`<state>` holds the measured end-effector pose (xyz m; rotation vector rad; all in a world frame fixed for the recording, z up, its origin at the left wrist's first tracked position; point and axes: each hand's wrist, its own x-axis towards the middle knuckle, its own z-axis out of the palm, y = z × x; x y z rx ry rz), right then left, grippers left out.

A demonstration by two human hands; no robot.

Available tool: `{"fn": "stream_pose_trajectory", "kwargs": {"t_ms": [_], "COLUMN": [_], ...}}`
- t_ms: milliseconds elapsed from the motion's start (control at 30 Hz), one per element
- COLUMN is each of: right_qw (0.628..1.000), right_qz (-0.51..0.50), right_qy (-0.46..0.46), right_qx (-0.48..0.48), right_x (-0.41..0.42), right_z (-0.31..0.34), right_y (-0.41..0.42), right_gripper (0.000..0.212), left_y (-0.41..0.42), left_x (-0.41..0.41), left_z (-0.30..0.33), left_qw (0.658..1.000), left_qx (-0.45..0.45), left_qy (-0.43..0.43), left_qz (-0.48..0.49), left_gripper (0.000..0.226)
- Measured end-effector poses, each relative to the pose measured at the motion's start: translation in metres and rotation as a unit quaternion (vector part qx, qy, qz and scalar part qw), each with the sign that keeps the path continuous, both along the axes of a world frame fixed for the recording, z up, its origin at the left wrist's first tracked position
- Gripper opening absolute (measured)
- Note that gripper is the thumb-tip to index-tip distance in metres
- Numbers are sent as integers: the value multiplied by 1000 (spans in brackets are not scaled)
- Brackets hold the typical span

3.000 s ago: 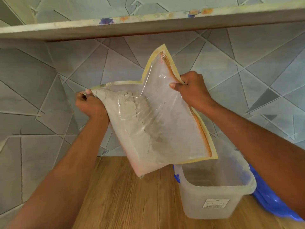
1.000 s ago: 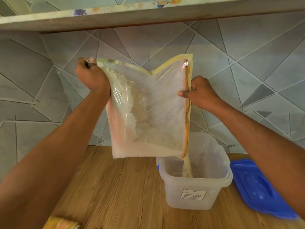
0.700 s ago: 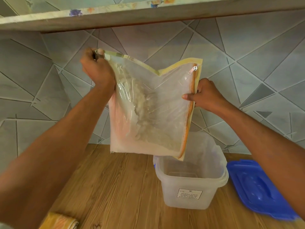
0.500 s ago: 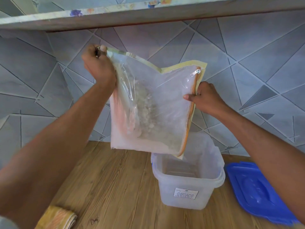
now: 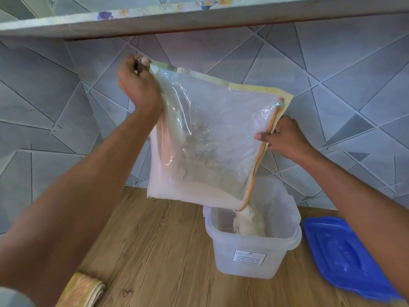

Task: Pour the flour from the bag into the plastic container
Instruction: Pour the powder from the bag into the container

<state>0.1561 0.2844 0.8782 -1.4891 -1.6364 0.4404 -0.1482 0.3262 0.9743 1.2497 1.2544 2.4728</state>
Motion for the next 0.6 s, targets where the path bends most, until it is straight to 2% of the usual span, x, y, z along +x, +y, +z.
{"fn": "stream_pose_trajectory", "kwargs": {"t_ms": [200, 267, 333, 400, 500, 600], "right_qw": [1000, 999, 999, 1000, 1000, 1000], "right_qz": [-15, -32, -24, -12, -19, 5], "right_qy": [19, 10, -15, -10, 8, -1], "right_qx": [-15, -4, -16, -24, -15, -17], "right_x": [5, 6, 7, 13, 21, 24], "right_z": [-4, -7, -9, -12, -14, -12], "right_y": [-3, -4, -8, -8, -4, -5], "right_gripper": [31, 30, 42, 51, 52, 62], "left_y": [4, 6, 6, 8, 10, 8], "left_x": [2, 3, 7, 12, 15, 20], "left_z": [-3, -2, 0, 2, 5, 7], "left_qw": [1000, 1000, 999, 999, 999, 999], "left_qx": [-6, -6, -9, -3, 1, -4], "left_qy": [10, 16, 29, 39, 36, 37], "left_qz": [3, 12, 15, 19, 28, 37], "left_gripper": [39, 32, 25, 32, 27, 22]}}
